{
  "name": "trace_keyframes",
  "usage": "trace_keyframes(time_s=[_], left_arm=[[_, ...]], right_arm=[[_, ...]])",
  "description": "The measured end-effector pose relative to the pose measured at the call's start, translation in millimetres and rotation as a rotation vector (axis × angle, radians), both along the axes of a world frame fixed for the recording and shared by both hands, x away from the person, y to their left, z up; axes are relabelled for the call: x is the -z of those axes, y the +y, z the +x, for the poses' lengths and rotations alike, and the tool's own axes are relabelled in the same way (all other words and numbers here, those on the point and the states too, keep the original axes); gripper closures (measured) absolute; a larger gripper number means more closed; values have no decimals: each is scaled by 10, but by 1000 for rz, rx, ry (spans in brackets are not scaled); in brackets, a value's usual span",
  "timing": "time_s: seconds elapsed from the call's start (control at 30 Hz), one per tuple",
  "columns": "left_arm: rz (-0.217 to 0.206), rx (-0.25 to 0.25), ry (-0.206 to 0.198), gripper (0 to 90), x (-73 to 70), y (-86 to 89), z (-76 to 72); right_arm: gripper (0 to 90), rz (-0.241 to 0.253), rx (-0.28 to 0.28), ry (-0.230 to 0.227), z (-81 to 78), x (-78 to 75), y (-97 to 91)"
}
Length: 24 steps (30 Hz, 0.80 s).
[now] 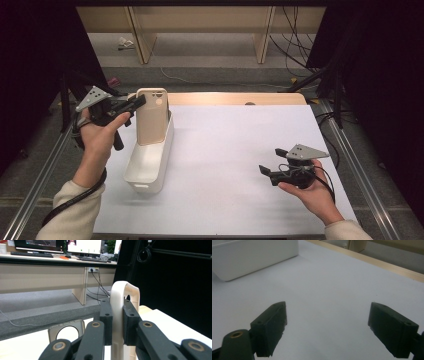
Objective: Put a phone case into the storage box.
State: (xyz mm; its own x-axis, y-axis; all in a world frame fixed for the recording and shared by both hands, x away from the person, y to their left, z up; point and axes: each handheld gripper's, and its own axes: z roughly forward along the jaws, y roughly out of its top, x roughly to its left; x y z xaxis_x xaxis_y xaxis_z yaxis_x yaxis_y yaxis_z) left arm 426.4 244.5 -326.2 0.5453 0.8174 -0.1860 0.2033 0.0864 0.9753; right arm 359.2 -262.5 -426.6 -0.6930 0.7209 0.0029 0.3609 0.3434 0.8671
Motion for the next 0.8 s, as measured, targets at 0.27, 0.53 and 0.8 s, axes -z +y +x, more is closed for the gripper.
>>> trace_keyframes(time_s=[0.27,0.53,0.8], left_arm=[[11,-12,-1,807,17,34,17],[17,-20,-4,807,29,66,35],[25,-21,-9,807,61,99,73]], right_arm=[[163,1,1,1,2,2,-2],[162,3,3,2,4,4,-5],[162,4,3,5,5,8,-2]])
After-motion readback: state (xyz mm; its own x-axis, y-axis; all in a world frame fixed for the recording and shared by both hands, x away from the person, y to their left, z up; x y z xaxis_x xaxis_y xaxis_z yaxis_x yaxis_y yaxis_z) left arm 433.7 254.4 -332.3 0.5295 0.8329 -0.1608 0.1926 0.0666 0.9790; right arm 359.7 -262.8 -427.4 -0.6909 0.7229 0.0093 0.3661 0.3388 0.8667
